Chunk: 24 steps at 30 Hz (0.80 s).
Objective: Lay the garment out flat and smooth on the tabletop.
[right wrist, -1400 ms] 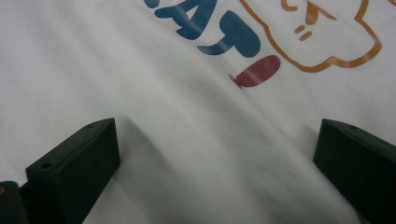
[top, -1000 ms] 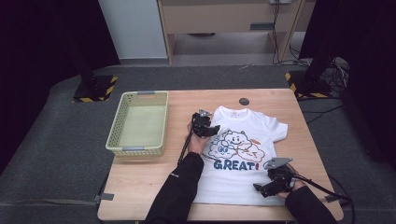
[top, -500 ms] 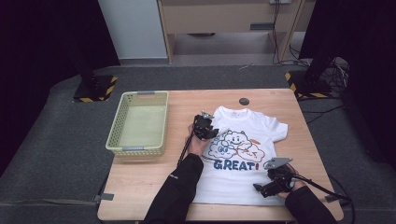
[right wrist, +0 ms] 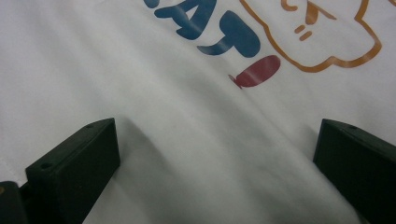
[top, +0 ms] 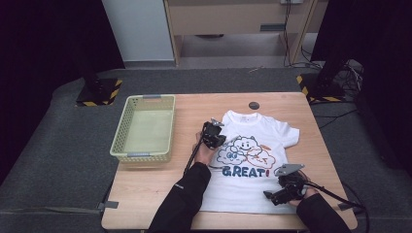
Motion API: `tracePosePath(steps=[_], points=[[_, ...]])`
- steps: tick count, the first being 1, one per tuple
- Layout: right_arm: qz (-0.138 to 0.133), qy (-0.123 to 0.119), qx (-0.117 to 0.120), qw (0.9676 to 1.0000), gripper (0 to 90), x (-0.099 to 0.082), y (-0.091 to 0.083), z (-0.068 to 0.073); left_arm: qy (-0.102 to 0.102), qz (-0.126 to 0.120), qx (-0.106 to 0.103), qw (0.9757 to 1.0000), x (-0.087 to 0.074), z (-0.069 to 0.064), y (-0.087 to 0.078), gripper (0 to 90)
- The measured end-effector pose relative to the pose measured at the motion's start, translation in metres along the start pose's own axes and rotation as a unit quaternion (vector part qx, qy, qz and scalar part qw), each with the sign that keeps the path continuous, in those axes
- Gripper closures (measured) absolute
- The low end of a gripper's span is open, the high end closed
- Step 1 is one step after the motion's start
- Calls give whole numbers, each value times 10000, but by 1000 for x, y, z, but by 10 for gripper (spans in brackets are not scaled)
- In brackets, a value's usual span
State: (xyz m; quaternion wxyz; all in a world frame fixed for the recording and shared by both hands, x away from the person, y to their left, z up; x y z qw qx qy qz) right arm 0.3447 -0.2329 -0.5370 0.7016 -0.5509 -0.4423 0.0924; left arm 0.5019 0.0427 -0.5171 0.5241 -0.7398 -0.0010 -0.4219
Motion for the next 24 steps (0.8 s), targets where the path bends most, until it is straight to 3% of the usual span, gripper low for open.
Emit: tracePosePath(steps=[4,8,15,20,24], points=[[-1,2,0,10000,4,0,0,0,56,-98,43,9999,1,-2,-5,876],[-2,2,-1,10000,4,0,0,0,25,-372,126,9992,5,0,-16,876],[-4,6,-4,10000,4,0,0,0,-278,-876,329,9952,6,20,-42,876],[-4,6,-4,10000,4,0,0,0,-552,-927,643,9921,-2,39,-52,874],[-7,8,-7,10000,4,0,0,0,-777,-743,826,9908,-11,51,-51,866]])
Point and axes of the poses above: each handheld gripper's, and its own axes: y roughly forward along the jaws, x roughly out of its top, z roughly to its left, the point moved 1 cm from there along y, roughly forward along the jaws, and after that the axes turned 6 degrees about z, right-handed, at the moved point
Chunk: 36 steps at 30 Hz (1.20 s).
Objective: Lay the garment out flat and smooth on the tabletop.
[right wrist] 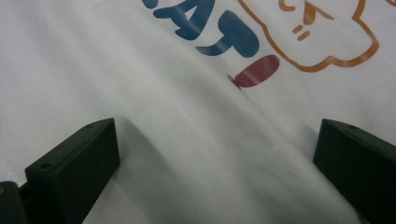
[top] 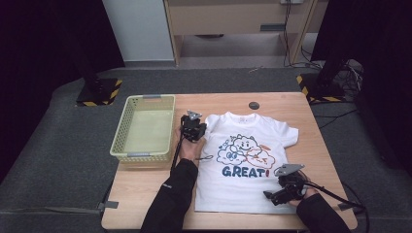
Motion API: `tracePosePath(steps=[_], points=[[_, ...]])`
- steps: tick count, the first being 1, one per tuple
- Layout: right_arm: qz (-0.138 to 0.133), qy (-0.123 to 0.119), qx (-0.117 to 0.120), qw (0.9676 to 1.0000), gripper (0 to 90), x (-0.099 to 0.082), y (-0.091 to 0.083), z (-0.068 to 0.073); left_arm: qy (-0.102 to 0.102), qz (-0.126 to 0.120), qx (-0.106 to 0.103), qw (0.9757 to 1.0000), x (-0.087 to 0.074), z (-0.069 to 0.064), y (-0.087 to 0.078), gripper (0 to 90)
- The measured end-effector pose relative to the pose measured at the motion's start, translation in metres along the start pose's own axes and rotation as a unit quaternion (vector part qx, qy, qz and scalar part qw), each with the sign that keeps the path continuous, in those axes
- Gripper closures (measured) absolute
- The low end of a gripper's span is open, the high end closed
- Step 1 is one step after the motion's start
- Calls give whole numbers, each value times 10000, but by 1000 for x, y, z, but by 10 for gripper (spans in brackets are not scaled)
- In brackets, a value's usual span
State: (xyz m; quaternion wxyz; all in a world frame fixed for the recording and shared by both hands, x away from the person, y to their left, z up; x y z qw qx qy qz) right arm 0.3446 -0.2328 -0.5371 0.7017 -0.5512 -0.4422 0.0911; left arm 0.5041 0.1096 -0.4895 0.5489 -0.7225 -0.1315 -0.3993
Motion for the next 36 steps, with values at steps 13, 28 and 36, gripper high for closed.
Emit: tracePosePath(steps=[13,28,36], points=[[-4,10,-9,10000,3,0,0,0,-192,79,336,9992,-5,14,-5,665],[5,-4,0,10000,3,0,0,0,340,317,-635,9969,-4,-23,42,378],[12,0,0,10000,3,0,0,0,555,498,-503,9959,-13,-23,60,326]])
Point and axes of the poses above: each handheld gripper's, and its own axes: y roughly forward along the jaws, x roughly out of its top, z roughly to its left, the point moved 1 cm from there along y, roughly forward along the jaws, and after that the axes turned 6 degrees about z, right-handed, at the moved point
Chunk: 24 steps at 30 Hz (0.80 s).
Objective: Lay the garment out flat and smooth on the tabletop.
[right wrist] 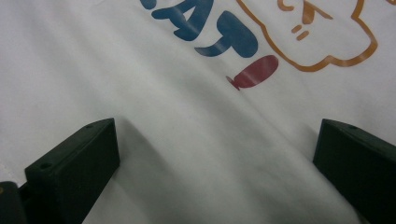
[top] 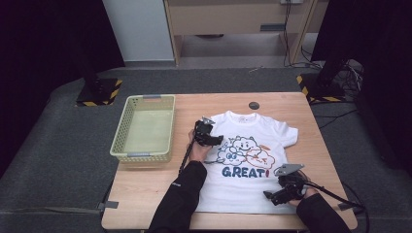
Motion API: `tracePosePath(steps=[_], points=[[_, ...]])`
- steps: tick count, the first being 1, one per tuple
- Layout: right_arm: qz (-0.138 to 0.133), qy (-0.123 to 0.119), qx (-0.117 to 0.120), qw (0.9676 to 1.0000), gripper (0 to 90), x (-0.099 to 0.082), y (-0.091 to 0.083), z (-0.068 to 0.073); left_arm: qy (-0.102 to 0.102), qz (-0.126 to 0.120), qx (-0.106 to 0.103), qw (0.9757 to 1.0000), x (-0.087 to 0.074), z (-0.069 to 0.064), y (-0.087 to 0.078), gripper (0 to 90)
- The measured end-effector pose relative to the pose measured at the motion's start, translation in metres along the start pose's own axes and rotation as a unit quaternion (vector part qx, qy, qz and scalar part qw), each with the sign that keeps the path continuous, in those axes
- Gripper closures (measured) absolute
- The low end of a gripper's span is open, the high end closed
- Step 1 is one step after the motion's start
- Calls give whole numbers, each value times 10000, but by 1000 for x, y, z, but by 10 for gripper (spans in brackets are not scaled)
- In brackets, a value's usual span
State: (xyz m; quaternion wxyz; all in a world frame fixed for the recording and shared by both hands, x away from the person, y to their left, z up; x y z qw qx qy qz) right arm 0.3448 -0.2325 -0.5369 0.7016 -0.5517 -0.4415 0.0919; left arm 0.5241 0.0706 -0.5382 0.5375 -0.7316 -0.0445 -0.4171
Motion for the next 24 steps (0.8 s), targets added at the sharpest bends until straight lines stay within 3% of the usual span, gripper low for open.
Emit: tracePosePath(steps=[3,8,15,24], points=[[0,-1,1,10000,3,0,0,0,153,118,412,9990,0,2,1,309],[5,3,3,10000,3,0,0,0,-170,61,696,9974,-3,14,-1,268],[6,-2,9,10000,3,1,1,-2,-324,-99,851,9958,-6,23,-1,266],[42,11,-6,10000,4,5,2,-6,-425,-86,943,9946,-6,27,-2,260]])
Point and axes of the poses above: each handheld gripper's, and its own axes: y roughly forward along the jaws, x roughly out of its top, z roughly to its left, the point moved 1 cm from there along y, roughly forward along the jaws, and after that the axes turned 6 degrees about z, right-handed, at the moved point
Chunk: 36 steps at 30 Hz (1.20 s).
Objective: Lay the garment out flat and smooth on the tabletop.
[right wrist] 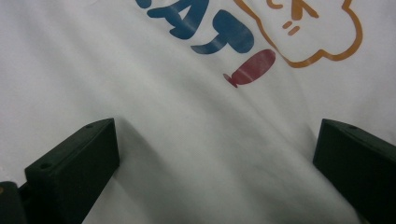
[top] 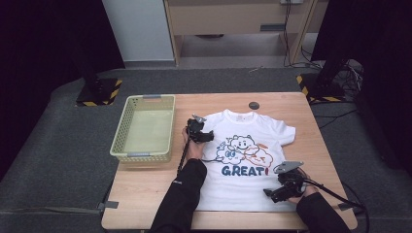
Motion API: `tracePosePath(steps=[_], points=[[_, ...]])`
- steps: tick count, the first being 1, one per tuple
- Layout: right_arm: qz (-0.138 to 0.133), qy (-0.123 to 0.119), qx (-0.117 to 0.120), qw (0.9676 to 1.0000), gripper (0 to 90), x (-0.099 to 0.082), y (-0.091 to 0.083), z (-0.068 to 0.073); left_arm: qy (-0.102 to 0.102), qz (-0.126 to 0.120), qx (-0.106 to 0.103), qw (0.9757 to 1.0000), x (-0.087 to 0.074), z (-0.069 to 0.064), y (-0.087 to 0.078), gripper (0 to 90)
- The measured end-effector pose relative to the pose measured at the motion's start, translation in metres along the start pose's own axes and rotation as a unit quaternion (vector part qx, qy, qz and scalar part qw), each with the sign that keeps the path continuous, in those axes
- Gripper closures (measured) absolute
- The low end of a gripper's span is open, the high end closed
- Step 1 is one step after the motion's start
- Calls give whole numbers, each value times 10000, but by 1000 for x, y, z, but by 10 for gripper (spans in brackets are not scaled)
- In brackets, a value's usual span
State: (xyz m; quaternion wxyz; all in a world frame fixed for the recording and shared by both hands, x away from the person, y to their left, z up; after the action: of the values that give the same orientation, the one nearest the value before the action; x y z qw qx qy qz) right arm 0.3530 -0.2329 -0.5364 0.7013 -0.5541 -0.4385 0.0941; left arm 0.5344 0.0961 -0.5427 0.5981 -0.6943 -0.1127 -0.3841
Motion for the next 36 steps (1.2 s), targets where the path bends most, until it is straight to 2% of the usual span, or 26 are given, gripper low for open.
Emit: tracePosePath(steps=[5,7,13,16,18,21,28,32,36], points=[[69,51,-14,10000,8,1,-1,-1,-87,173,15,9998,1,2,-6,274],[114,69,-26,9999,9,1,-2,-1,-146,177,12,9997,3,3,-13,271],[171,89,-96,9998,6,3,-4,0,-173,-239,-200,9994,10,3,-37,262],[46,221,-112,9997,6,5,-8,-3,-126,-481,-345,9982,14,2,-55,256],[-74,284,-118,9995,6,6,-11,-5,-63,-588,-358,9976,15,0,-63,249],[-198,374,-173,9990,6,8,-14,-8,23,-652,-400,9971,15,-2,-73,243],[-500,651,-293,9962,7,11,-21,-14,113,-570,-565,9967,9,-7,-91,229],[-569,752,-345,9949,7,11,-23,-16,101,-496,-703,9962,4,-8,-96,228],[-599,832,-388,9940,6,11,-24,-20,189,-369,-790,9960,-4,-12,-99,225]])
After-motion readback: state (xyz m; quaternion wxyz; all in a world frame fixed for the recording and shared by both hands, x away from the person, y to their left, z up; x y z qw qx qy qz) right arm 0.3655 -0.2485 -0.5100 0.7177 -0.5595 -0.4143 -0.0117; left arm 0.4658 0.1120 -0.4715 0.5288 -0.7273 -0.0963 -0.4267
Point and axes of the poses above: each handheld gripper's, and its own axes: y roughly forward along the jaws, x roughly out of its top, z roughly to its left, the point moved 1 cm from there along y, roughly forward along the jaws, and after that the axes turned 6 degrees about z, right-handed, at the moved point
